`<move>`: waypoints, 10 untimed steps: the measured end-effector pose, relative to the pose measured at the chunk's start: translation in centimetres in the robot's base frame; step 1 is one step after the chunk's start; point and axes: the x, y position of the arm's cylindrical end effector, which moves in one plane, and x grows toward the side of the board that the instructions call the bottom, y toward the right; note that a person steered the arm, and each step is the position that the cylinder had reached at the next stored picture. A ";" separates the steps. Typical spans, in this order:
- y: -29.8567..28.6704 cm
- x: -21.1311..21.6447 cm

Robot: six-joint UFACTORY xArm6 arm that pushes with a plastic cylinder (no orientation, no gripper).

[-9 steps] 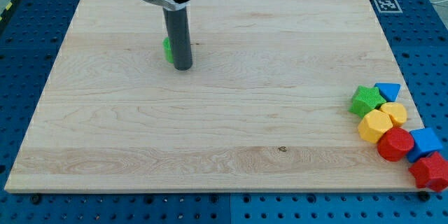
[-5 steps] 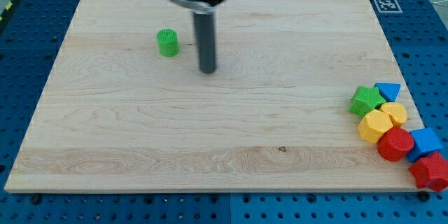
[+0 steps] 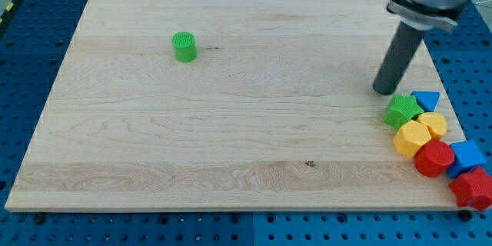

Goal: Push the green star towards bottom center

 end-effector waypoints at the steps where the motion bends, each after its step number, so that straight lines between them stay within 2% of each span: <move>1: 0.0 0.3; 4: 2.8 -0.4; 8: 3.8 3.9; 9: 3.1 4.2; 10: -0.2 4.3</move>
